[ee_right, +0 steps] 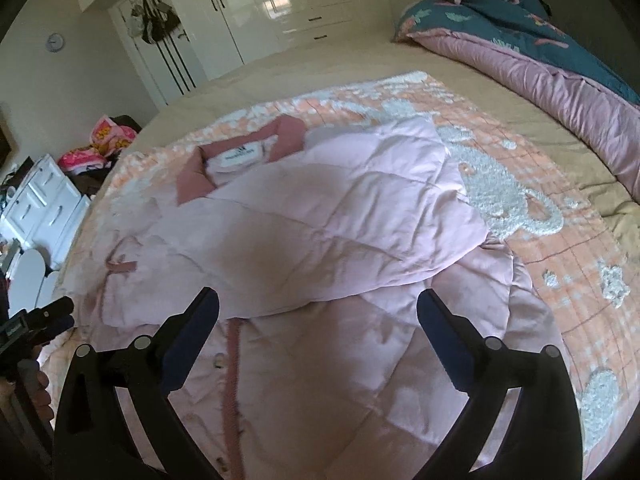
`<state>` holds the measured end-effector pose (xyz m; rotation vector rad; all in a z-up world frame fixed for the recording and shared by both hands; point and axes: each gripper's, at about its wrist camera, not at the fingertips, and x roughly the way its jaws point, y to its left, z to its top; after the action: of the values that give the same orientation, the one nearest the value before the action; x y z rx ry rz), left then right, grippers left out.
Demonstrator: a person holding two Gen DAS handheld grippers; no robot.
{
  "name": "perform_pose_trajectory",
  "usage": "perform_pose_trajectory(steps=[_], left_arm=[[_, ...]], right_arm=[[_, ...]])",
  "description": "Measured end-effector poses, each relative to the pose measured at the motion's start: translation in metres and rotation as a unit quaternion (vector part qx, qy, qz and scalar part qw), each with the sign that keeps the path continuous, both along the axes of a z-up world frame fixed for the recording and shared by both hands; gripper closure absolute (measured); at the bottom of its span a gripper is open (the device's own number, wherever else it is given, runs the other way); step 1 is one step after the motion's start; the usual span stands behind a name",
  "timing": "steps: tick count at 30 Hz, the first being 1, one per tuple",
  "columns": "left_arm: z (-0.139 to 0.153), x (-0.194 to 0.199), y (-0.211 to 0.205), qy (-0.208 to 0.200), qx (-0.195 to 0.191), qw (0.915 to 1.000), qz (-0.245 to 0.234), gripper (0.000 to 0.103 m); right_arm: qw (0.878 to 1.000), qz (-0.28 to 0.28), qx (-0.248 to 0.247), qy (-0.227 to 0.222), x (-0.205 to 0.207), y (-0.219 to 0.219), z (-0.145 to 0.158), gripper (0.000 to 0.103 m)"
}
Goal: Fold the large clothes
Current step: 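Grasp the folded sleeve cuff with the left tool, flatten it, release, then move the left tool to the other jacket sleeve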
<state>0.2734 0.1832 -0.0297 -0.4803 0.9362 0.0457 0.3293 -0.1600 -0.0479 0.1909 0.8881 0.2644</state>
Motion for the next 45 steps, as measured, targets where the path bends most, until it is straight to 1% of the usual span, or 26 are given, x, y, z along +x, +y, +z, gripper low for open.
perform_pose_trajectory(steps=[4, 6, 9, 12, 13, 19, 23, 27, 31, 33, 36, 39, 45], left_arm=[[0.007, -0.010, 0.006, -0.001, 0.015, 0.9997, 0.017, 0.009], [0.009, -0.017, 0.011, -0.003, 0.013, 0.9996, 0.025, 0.009], [0.011, -0.029, 0.017, -0.006, 0.023, 0.9990, 0.038, 0.009], [0.015, -0.043, 0.023, -0.011, 0.056, 0.9966, 0.060, 0.009], [0.015, -0.046, 0.025, -0.012, 0.059, 0.9962, 0.063, 0.009], [0.014, -0.061, 0.046, -0.008, 0.047, 0.9943, 0.096, 0.009], [0.014, -0.071, 0.057, -0.010, 0.039, 0.9928, 0.113, 0.009], [0.013, -0.076, 0.066, -0.007, 0.042, 0.9908, 0.129, 0.009], [0.015, -0.085, 0.083, -0.015, 0.028, 0.9878, 0.153, 0.009], [0.017, -0.090, 0.093, -0.019, 0.023, 0.9854, 0.168, 0.009], [0.015, -0.093, 0.105, -0.017, 0.017, 0.9824, 0.185, 0.009], [0.014, -0.098, 0.117, -0.020, 0.003, 0.9792, 0.202, 0.009], [0.017, -0.110, 0.140, -0.026, -0.004, 0.9720, 0.234, 0.009]], right_arm=[[0.999, 0.005, -0.016, -0.029, -0.010, 0.008, 0.016, 0.004], [0.999, 0.014, -0.013, -0.037, -0.013, 0.012, 0.023, 0.004], [0.998, 0.021, -0.016, -0.051, -0.020, 0.019, 0.033, 0.004], [0.998, 0.032, -0.014, -0.056, -0.024, 0.028, 0.039, 0.004], [0.998, 0.035, -0.013, -0.056, -0.026, 0.030, 0.040, 0.004], [0.996, 0.058, -0.015, -0.061, -0.031, 0.056, 0.048, 0.004], [0.994, 0.084, -0.015, -0.069, -0.037, 0.080, 0.056, 0.004], [0.991, 0.107, -0.017, -0.073, -0.040, 0.104, 0.062, 0.004], [0.988, 0.133, -0.022, -0.082, -0.045, 0.131, 0.068, 0.004], [0.985, 0.147, -0.020, -0.082, -0.045, 0.145, 0.072, 0.004], [0.981, 0.170, -0.029, -0.087, -0.048, 0.169, 0.077, 0.004], [0.976, 0.193, -0.033, -0.097, -0.051, 0.191, 0.083, 0.004], [0.970, 0.219, -0.027, -0.102, -0.057, 0.223, 0.091, 0.004]])
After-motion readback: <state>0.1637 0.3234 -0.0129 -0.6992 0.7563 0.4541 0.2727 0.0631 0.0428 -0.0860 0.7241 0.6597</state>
